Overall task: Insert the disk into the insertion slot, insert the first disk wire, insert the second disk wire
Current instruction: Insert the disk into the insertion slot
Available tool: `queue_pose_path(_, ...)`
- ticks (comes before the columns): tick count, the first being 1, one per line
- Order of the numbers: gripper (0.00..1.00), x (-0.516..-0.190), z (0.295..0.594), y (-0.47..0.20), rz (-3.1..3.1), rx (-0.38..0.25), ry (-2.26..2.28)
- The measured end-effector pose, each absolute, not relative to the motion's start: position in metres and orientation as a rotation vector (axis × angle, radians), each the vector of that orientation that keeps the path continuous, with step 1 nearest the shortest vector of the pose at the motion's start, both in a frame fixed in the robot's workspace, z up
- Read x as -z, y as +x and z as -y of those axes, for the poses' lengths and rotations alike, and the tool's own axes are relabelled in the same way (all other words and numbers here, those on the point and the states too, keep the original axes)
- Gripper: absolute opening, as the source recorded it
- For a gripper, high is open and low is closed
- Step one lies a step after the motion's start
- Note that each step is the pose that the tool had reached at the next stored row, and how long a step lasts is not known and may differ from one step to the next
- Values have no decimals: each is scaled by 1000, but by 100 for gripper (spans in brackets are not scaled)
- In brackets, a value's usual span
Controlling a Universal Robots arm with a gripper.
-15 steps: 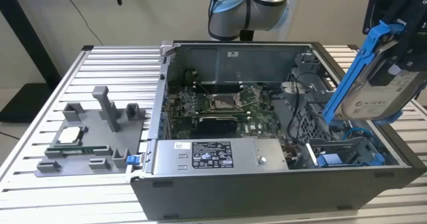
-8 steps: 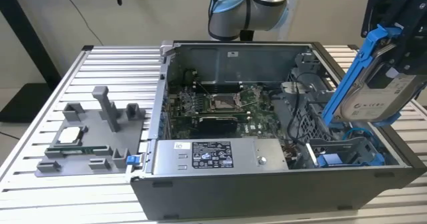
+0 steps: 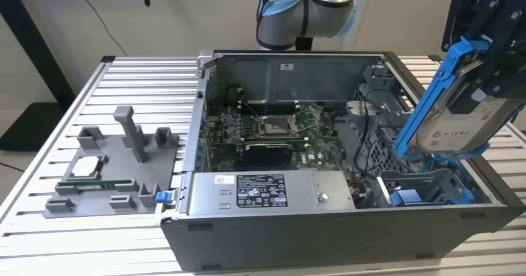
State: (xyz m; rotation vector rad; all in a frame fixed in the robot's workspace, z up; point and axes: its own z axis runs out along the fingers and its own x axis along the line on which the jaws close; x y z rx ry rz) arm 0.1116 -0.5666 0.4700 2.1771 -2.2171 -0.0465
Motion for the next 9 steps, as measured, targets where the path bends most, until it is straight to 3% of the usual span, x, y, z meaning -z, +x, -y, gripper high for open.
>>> queue_pose_path(9,0,-463,568,112,2216,49,2176)
